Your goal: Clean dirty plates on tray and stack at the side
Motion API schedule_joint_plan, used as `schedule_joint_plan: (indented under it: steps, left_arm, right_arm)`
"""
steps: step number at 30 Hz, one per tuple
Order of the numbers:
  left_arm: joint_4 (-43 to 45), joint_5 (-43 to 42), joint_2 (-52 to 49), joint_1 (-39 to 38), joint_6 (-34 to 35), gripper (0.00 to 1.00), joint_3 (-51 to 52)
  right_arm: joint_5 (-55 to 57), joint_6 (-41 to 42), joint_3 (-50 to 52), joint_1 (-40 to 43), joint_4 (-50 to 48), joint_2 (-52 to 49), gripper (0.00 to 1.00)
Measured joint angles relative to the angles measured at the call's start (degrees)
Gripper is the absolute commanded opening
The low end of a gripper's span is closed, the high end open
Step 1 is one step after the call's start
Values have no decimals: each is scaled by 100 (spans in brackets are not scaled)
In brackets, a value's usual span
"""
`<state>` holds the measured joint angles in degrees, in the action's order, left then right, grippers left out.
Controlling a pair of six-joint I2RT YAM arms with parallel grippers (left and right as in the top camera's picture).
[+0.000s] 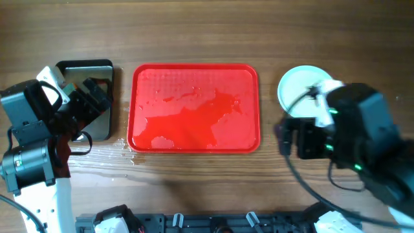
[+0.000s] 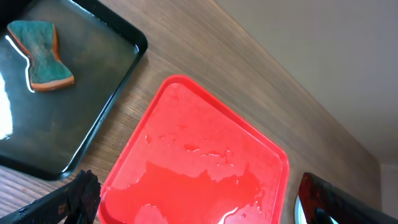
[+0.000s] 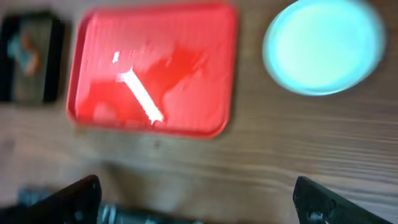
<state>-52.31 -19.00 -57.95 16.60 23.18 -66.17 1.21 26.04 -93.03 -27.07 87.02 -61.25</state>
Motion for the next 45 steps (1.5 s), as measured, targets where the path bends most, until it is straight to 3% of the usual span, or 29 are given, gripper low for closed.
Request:
schedule_joint_plan:
  steps: [6, 8, 11, 13, 16, 18, 20, 25, 26, 29, 30, 37, 42, 45]
  left_arm:
    - [-2, 0, -2, 0, 0, 100, 0]
    - [-2, 0, -2, 0, 0, 100, 0]
    - [-4, 0, -2, 0, 0, 100, 0]
    - [-11, -2, 0, 0, 0, 100, 0]
    - [0, 0, -17, 0, 0, 100, 2]
    - [-2, -2, -17, 0, 0, 100, 2]
    - [-2, -2, -20, 0, 0, 100, 2]
    - [-4, -2, -22, 0, 0, 100, 2]
    - [0, 0, -22, 0, 0, 100, 2]
    - [-2, -2, -24, 0, 0, 100, 2]
    - [-2, -2, -24, 0, 0, 100, 2]
    - [0, -2, -24, 0, 0, 100, 2]
    - [0, -2, -24, 0, 0, 100, 2]
    - [0, -2, -24, 0, 0, 100, 2]
  right_arm:
    - [345, -59, 0, 973, -4, 1423, 100]
    - [485, -81, 190, 1126, -518, 1827, 100]
    - [433, -240, 1801, 1506, -2424, 3025, 100]
    - [13, -402, 3392, 1784, -3316, 3814, 100]
    - [-269, 118, 5077, 2116, -3827, 4516, 100]
    - [-588, 531, 6406, 2457, -5552, 5115, 100]
    - [-927, 514, 6981, 2551, -6432, 5386, 100]
    - [-1294, 1390, 8212, 2616, -6662, 5976, 100]
    - [-1274, 1423, 8356, 2616, -7082, 5987, 100]
    - [-1318, 645, 8861, 2616, -8981, 6035, 100]
    - [-1325, 389, 8950, 2616, -9088, 6039, 100]
    - [-1034, -197, 9265, 2616, -8786, 6043, 100]
    - [-466, -2284, 9265, 2616, -8730, 6043, 100]
    - [-243, -2669, 9265, 2616, -8730, 6043, 100]
